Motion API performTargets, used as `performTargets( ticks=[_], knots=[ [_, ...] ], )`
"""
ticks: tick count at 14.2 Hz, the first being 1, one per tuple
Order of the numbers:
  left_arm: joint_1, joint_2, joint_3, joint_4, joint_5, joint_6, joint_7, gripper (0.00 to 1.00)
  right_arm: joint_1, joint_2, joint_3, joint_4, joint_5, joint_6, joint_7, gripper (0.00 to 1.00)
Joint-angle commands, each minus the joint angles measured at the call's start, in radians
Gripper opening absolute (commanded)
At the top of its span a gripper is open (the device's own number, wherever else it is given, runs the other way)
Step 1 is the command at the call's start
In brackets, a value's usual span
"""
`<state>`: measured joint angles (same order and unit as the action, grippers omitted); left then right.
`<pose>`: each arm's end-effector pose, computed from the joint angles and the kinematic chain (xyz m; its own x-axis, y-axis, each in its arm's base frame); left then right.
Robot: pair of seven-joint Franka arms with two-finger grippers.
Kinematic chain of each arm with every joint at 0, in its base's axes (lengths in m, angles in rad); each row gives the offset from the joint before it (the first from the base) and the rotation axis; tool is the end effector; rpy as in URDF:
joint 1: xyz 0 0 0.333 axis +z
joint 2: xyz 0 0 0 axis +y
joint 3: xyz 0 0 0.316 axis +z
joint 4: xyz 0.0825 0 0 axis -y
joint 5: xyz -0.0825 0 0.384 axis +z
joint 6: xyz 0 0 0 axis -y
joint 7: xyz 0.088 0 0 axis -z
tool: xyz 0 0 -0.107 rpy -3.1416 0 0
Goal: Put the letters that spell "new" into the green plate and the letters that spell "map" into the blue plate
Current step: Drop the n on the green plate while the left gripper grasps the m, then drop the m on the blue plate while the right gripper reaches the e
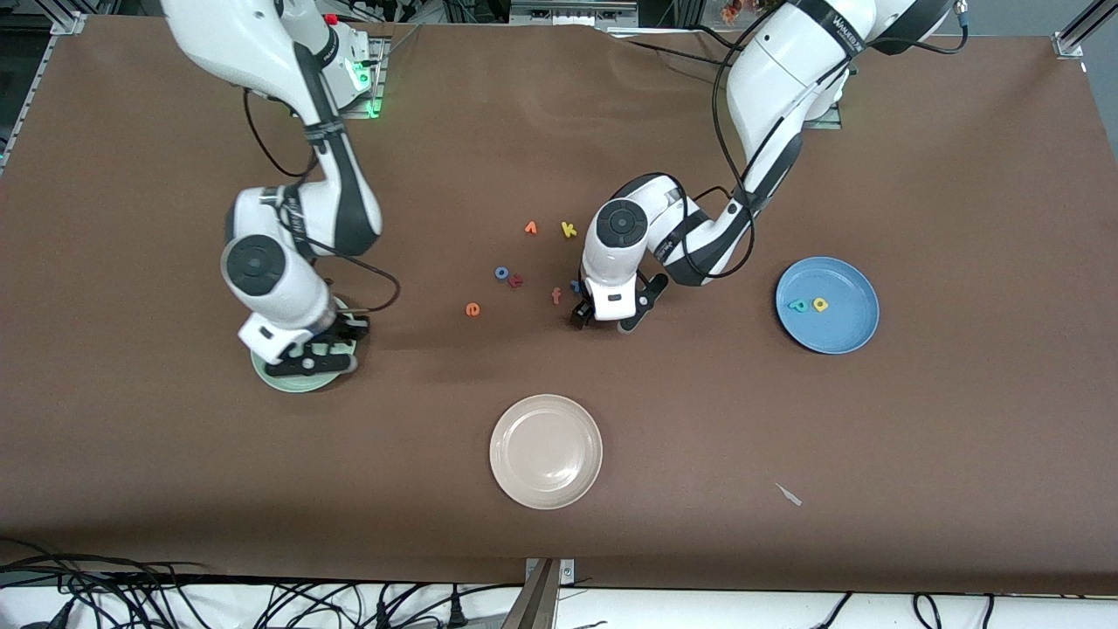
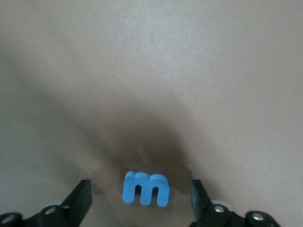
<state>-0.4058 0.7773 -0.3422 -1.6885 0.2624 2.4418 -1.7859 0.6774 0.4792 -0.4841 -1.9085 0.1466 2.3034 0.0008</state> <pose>0.5121 -0.4427 0.1681 0.5942 0.8012 -0.0700 0.8039 -0.5944 0.0214 0.6092 0.1383 0.2689 0.9906 0.1351 -0.0193 0.1364 -0.9846 0.1098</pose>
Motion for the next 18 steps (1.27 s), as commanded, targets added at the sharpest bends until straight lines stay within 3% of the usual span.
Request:
performTargets(
  ticks=[1, 4, 5, 7, 9, 11, 18],
  knots=[
    [-0.018, 0.019, 0.012, 0.029, 0.057, -0.004, -0.021, 0.71, 0.007, -0.093, -0.011, -0.202, 0.016, 0.159, -0.08, 0.16],
    [-0.013, 0.02, 0.012, 0.027, 0.084, -0.004, -0.018, 0.36, 0.005, -0.074, -0.01, -0.282, 0.027, 0.305, -0.081, 0.21],
    [-0.015, 0.02, 0.012, 0.026, 0.089, -0.006, -0.018, 0.24, 0.005, -0.062, -0.008, -0.288, 0.031, 0.332, -0.081, 0.4],
    [-0.016, 0.02, 0.012, 0.026, 0.09, -0.009, -0.017, 0.15, 0.005, -0.057, -0.008, -0.287, 0.033, 0.335, -0.079, 0.6],
    [-0.01, 0.016, 0.011, 0.026, 0.089, -0.021, 0.025, 0.11, 0.007, -0.057, -0.002, -0.284, 0.04, 0.332, -0.064, 0.63],
    [0.014, -0.006, 0.008, 0.03, 0.087, -0.123, 0.107, 0.07, 0.014, -0.062, 0.015, -0.281, 0.047, 0.324, -0.006, 0.64],
    [0.264, -0.133, -0.023, 0.032, 0.001, -0.577, 0.857, 0.07, 0.03, -0.068, 0.219, -0.213, 0.045, 0.317, 0.448, 0.64]
  ],
)
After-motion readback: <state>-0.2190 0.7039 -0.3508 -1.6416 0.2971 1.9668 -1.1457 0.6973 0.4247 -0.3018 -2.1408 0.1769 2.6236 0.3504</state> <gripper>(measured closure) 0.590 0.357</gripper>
